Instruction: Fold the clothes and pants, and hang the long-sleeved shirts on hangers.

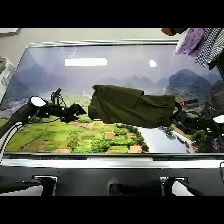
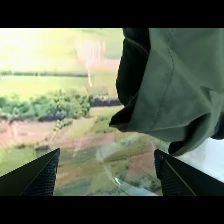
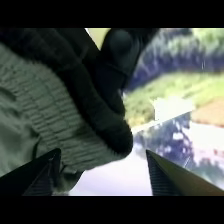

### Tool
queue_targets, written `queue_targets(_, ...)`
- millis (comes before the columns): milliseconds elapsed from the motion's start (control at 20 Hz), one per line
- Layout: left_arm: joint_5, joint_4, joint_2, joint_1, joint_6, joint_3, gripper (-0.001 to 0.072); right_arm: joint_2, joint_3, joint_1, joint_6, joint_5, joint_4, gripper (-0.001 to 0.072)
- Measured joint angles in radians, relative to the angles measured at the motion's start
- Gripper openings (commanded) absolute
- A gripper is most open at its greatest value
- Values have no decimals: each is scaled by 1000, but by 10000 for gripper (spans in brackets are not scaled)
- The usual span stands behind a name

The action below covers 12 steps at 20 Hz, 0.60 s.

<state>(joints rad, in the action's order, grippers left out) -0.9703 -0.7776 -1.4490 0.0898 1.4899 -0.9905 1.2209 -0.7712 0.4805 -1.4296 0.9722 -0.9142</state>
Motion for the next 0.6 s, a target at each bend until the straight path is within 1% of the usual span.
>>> queue_targets(200,13,3,2,-3,-17,6,685,69,-2,0,88,-13,36,671)
queue_targets(350,19,9,2,-3,-21,7,685,126,-3,0,182,-35,129,670)
queue_targets(450,19,11,2,-4,-23,7,685,152,-4,0,231,-55,196,653)
queue_targets(500,20,12,2,-4,-24,7,685,162,-4,0,252,-62,226,624)
queue_targets(550,20,12,1,-5,-24,7,685,173,-4,0,271,-69,256,528)
queue_targets(600,21,13,1,-6,-24,7,685,183,-4,-2,282,-75,276,489)
